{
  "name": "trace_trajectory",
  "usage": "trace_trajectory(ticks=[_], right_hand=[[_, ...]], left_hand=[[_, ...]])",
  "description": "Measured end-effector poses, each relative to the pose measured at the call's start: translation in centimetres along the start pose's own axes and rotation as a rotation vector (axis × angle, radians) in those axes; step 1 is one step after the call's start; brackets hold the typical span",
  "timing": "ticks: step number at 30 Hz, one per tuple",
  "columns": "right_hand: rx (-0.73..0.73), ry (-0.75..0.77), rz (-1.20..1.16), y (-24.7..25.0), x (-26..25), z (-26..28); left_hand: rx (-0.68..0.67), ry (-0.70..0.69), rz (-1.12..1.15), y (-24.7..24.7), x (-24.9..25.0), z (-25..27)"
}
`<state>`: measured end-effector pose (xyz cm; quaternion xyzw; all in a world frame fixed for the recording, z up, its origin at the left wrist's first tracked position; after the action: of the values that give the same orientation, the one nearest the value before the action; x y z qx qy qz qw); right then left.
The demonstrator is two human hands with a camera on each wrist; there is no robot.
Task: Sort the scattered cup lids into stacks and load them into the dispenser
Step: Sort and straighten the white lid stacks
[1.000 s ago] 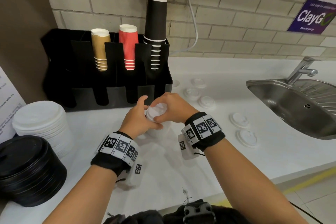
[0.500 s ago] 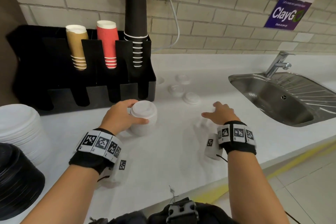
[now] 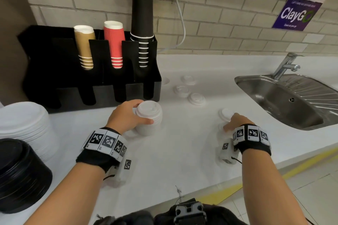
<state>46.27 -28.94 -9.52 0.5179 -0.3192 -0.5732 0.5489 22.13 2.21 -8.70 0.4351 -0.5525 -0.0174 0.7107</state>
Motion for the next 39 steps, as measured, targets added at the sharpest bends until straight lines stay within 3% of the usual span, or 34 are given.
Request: trace_trajectory(ticks=[4,9,11,16,20,28,39], right_hand=[[-0.115,-0.005,0.023,-0.9,-0.8,-0.1],[-0.102,0.078,0.019,-0.7,-3.0,1.3],[-0.098,0.203,-0.078,0.0,-6.3,2.2],[-0.212,0.689,-0.561,-0.8,-17.3,7.0],[-0.234,0.872,-0.581,-2.4,-22.1,9.8],[-0.189,0.920,-0.417,-4.3,-24.1,10.2],[-0.185,0.925,-0.464,-4.6,-23.9,10.1]], left_hand=[[0.005,0.001,-0.005,0.1,0.1,0.1],[0.019,-0.009,-0.018,0.1,0.6,0.2],[0.028,-0.011,-0.017,0.2,0.8,0.2],[0.032,-0.006,0.007,0.0,0.9,0.5],[0.072,-0.014,0.063,0.0,0.9,1.0],[0.132,0.007,0.102,0.2,0.8,1.2],[0.096,-0.045,0.055,-0.1,1.4,1.2]])
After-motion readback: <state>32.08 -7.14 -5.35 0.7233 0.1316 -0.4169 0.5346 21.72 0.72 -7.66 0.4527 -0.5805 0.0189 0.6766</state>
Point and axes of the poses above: each hand's wrist, its own z-axis away from the middle knuckle, its own y-axis out of the back of the hand, x = y × z, the point moved 10 cm from there along -z, towards the middle knuckle, and after that the axes turned 4 degrees about -z, right-handed, at the moved point
